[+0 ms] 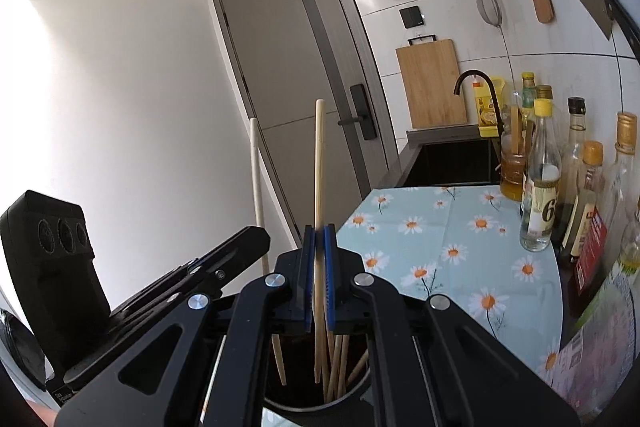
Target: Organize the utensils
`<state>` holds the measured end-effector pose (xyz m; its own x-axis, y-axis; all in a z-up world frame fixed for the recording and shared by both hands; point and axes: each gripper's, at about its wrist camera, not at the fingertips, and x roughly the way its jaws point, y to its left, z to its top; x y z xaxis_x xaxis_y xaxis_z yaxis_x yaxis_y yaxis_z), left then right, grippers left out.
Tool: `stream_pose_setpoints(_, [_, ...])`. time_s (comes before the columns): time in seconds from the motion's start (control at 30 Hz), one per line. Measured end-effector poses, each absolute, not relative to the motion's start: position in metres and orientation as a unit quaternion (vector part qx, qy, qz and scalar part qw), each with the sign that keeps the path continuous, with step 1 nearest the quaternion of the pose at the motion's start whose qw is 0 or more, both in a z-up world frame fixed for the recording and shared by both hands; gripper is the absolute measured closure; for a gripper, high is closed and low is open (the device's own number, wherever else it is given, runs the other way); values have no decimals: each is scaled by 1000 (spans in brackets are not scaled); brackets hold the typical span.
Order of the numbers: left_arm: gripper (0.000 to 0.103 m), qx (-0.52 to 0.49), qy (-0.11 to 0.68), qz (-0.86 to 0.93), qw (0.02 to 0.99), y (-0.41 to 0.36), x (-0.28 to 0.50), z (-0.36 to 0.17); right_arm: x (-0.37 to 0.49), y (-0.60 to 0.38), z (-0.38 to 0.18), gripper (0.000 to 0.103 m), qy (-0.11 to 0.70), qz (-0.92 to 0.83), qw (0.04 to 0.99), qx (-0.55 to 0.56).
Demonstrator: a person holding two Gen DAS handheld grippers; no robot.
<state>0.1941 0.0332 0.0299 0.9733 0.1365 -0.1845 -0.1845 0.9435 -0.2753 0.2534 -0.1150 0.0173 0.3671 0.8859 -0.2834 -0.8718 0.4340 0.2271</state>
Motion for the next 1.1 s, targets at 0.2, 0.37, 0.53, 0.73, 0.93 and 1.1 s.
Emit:
stream_pose_setpoints(0.2, [99, -143, 100, 89, 981, 30, 190, 15, 248, -118, -1, 97, 196, 524, 829, 7])
stream_pose_setpoints(0.37, [98, -151, 112, 86, 978, 29, 183, 13, 244, -125, -3, 81, 202, 526, 826, 10])
stream_pose_setpoints(0.53, [98, -150, 112, 85, 979, 27, 174, 16, 238, -131, 2, 81, 197, 526, 827, 7])
stream_pose_setpoints(0.73, [97, -148, 113, 86, 979, 23, 165, 22, 230, -140, 8, 81, 190, 524, 830, 7])
stream_pose_setpoints(0.93, [84, -139, 114, 92, 979, 17, 154, 29, 221, -150, 14, 79, 189, 523, 831, 5])
stream_pose_setpoints(1.1, [84, -139, 119, 86, 979, 10, 139, 33, 211, -169, 22, 72, 185, 519, 835, 12])
